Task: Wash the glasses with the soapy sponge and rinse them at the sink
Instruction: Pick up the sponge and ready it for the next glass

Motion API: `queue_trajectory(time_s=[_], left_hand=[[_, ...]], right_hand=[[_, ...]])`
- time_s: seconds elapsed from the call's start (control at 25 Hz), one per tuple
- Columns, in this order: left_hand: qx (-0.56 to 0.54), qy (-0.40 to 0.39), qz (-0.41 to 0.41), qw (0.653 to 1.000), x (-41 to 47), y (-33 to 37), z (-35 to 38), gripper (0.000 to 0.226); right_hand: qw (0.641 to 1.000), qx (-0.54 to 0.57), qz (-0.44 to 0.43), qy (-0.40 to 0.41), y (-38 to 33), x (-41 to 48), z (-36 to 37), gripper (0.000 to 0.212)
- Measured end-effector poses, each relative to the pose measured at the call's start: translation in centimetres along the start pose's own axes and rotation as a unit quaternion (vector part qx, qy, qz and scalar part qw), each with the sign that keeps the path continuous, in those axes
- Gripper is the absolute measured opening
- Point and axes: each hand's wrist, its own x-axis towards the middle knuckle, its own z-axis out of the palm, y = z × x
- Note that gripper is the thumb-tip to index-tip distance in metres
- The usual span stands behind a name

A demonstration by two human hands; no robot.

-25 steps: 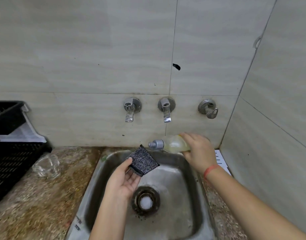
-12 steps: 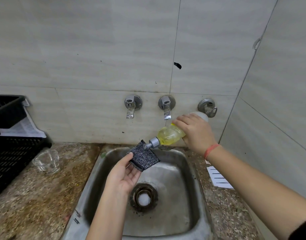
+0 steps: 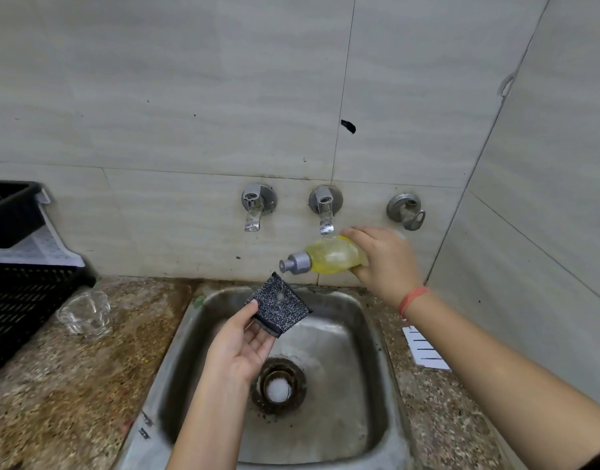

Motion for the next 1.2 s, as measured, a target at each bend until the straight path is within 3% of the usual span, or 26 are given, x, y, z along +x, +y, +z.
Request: queue_trajectory(time_s=[0.12, 0.28, 0.48, 0.56, 0.92, 1.2], left_hand=[[0.000, -0.014, -0.008, 1.000, 0.6, -0.5, 0.3, 0.007], [-0.001, -0.011, -0.026, 1.000, 1.8, -1.7, 1.2, 0.008], [0.033, 0.000, -0.047, 0.998, 4.4, -3.9, 3.2, 0.007], [0.055, 0.006, -0.047, 0.997, 5.6, -4.7, 4.4, 0.005], [0.079, 0.039, -0.002, 0.996, 11.2, -6.2, 7.8, 0.003], [0.075, 0.045, -0.012, 0.996, 12.6, -6.7, 7.7, 0.004]], right_hand=[[0.977, 0.117, 0.175, -0.037, -0.8, -1.7, 0.0, 0.054], [0.873, 0.309, 0.377, -0.017, 0.7, -4.0, 1.6, 0.044], [0.747, 0.354, 0.558, 0.074, 4.7, -7.2, 4.6, 0.039], [0.717, 0.332, 0.602, 0.120, 6.3, -7.6, 5.3, 0.039], [0.683, 0.250, 0.658, 0.195, 10.8, -6.1, 9.6, 0.047], [0.706, 0.222, 0.641, 0.204, 11.3, -7.0, 10.6, 0.055]])
